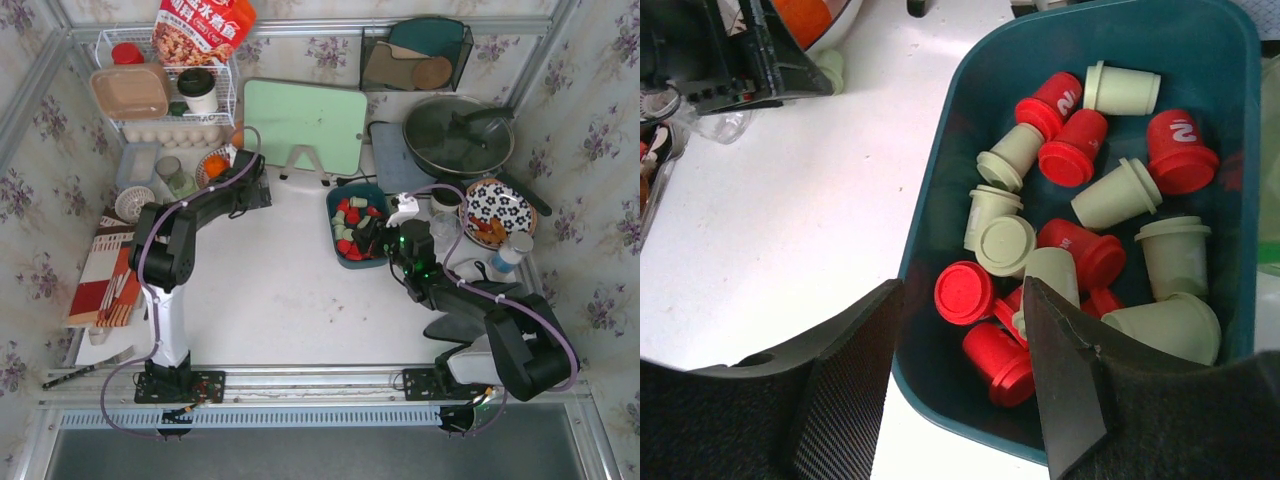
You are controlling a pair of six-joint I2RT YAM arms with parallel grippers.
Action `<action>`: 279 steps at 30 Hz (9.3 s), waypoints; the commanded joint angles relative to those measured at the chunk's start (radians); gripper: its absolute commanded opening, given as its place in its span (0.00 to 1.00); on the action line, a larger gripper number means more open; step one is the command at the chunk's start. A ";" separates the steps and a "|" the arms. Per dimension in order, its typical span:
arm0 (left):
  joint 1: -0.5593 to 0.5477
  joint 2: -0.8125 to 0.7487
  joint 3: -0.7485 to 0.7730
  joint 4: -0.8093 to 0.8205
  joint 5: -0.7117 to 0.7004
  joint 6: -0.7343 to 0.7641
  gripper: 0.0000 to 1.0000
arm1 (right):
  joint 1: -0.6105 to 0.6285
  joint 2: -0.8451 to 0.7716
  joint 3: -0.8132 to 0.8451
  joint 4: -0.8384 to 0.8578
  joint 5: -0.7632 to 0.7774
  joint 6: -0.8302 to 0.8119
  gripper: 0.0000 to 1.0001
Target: Mix the coffee capsules in the storage basket
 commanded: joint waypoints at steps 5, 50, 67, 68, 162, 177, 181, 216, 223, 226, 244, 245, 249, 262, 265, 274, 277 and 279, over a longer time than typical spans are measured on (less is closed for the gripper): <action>-0.003 0.055 0.022 0.092 -0.033 -0.048 0.72 | 0.000 0.016 0.010 0.050 -0.036 0.006 0.59; -0.072 -0.085 -0.032 0.060 0.037 -0.054 0.30 | 0.002 0.041 0.031 0.052 -0.116 0.020 0.59; -0.258 -0.609 -0.916 1.070 0.675 0.690 0.29 | 0.045 0.067 0.068 0.108 -0.315 0.018 0.62; -0.269 -0.613 -0.921 1.067 0.686 0.720 0.29 | 0.054 0.072 0.075 0.109 -0.329 0.014 0.62; -0.299 -0.934 -0.754 0.168 -0.282 0.103 0.99 | 0.106 0.116 0.123 -0.102 0.313 -0.096 0.62; -0.046 -0.290 -0.219 -0.040 -0.126 0.085 0.90 | 0.106 0.059 0.072 -0.057 0.319 -0.092 0.63; -0.012 -0.186 -0.130 -0.042 -0.095 0.087 0.89 | 0.106 0.060 0.075 -0.055 0.299 -0.090 0.63; 0.184 0.135 0.231 -0.244 0.029 0.026 0.76 | 0.106 0.041 0.076 -0.044 0.160 -0.075 0.62; 0.181 0.067 0.129 -0.202 0.059 0.024 0.61 | 0.106 0.033 0.074 -0.041 0.145 -0.067 0.62; 0.177 0.039 0.091 -0.190 0.082 0.018 0.56 | 0.106 0.034 0.074 -0.043 0.147 -0.067 0.62; 0.169 -0.011 0.126 -0.232 0.000 0.095 0.77 | 0.106 0.025 0.074 -0.045 0.132 -0.070 0.62; 0.173 0.002 0.144 -0.246 0.017 0.090 0.77 | 0.106 0.024 0.075 -0.046 0.129 -0.071 0.62; 0.175 0.031 0.172 -0.271 0.046 0.049 0.75 | 0.106 0.016 0.076 -0.051 0.123 -0.070 0.62; 0.175 0.104 0.175 -0.284 0.074 -0.002 0.44 | 0.106 -0.004 0.072 -0.052 0.107 -0.066 0.62; 0.175 0.087 0.149 -0.267 0.059 -0.003 0.37 | 0.106 -0.006 0.072 -0.052 0.107 -0.066 0.62; 0.161 -0.134 -0.120 -0.063 0.120 0.059 0.27 | 0.106 -0.011 0.077 -0.055 0.077 -0.057 0.62; 0.115 -0.220 -0.219 0.037 0.181 0.122 0.27 | 0.106 -0.021 0.074 -0.055 0.075 -0.055 0.62; 0.068 -0.285 -0.281 0.103 0.197 0.171 0.27 | 0.106 -0.023 0.073 -0.056 0.076 -0.055 0.62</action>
